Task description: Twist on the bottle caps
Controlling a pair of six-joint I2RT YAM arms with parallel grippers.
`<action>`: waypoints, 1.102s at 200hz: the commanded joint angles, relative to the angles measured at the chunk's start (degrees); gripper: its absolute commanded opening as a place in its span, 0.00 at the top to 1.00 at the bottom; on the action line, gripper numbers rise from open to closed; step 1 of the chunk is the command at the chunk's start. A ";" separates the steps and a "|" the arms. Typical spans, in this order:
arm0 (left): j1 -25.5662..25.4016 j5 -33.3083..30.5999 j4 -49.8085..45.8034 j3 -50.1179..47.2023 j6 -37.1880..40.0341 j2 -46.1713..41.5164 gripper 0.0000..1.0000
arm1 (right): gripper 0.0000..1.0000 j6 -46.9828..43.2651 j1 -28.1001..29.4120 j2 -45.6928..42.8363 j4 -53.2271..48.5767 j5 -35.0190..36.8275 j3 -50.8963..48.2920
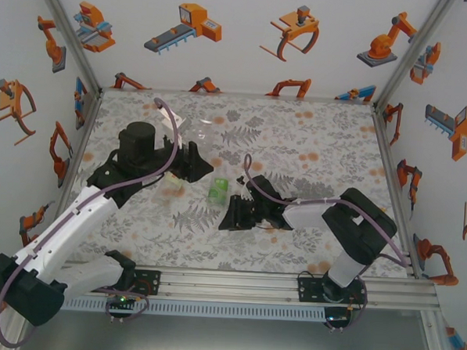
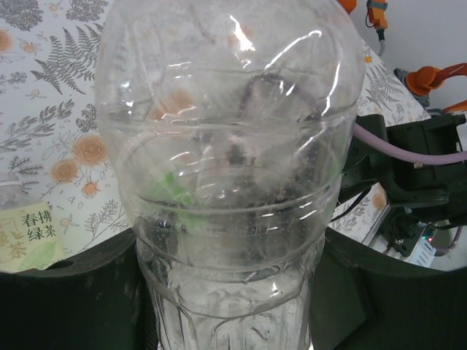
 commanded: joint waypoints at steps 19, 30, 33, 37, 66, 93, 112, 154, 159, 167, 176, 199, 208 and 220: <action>-0.58 -2.55 -0.33 -1.86 3.92 -3.99 0.98 | 0.56 -2.94 -1.01 -1.03 -9.34 9.01 -1.74; -0.51 -3.21 -0.72 -1.91 4.02 -4.59 0.98 | 0.55 -3.46 -0.95 -3.23 -12.60 10.75 -1.07; -0.57 -3.43 -0.72 -1.99 3.99 -4.73 0.98 | 0.55 -3.61 -0.93 -3.90 -13.56 11.36 -0.81; -0.66 -3.78 -0.64 -2.26 3.90 -4.86 0.99 | 0.55 -3.73 -0.85 -4.45 -14.94 11.99 -0.29; -0.73 -4.96 -0.95 -3.20 4.18 -6.30 0.99 | 0.55 -5.06 2.35 -9.45 -30.06 20.61 5.78; -0.82 -8.73 -3.06 -3.77 4.15 -8.88 0.99 | 0.55 -4.59 7.30 -9.84 -40.90 27.93 12.26; -0.84 -10.96 -3.04 -4.56 3.93 -11.88 0.99 | 0.55 -4.04 10.73 -8.07 -46.43 31.87 16.84; -0.84 -12.79 -3.28 -5.20 3.36 -17.09 0.99 | 0.54 -4.57 15.79 -1.93 -51.45 35.99 25.06; -0.80 -12.95 -3.43 -5.14 3.31 -17.47 0.99 | 0.54 -4.65 16.21 -1.16 -51.74 36.14 25.92; -0.82 -13.10 -3.75 -5.13 3.36 -17.96 0.99 | 0.53 -4.76 16.67 -0.18 -52.10 36.40 26.95; -0.80 -13.07 -4.14 -5.04 3.53 -18.41 0.99 | 0.53 -5.10 17.32 1.28 -52.67 36.81 28.23; -0.81 -12.07 -5.50 -4.85 4.44 -18.93 0.99 | 0.52 -5.83 17.95 3.69 -54.10 37.57 30.53; -0.76 -11.62 -5.84 -4.85 4.79 -18.94 0.99 | 0.52 -5.97 17.99 4.27 -54.41 37.53 31.06; -0.74 -10.36 -5.72 -4.94 5.32 -19.25 0.99 | 0.52 -6.04 18.05 4.67 -54.47 37.49 31.38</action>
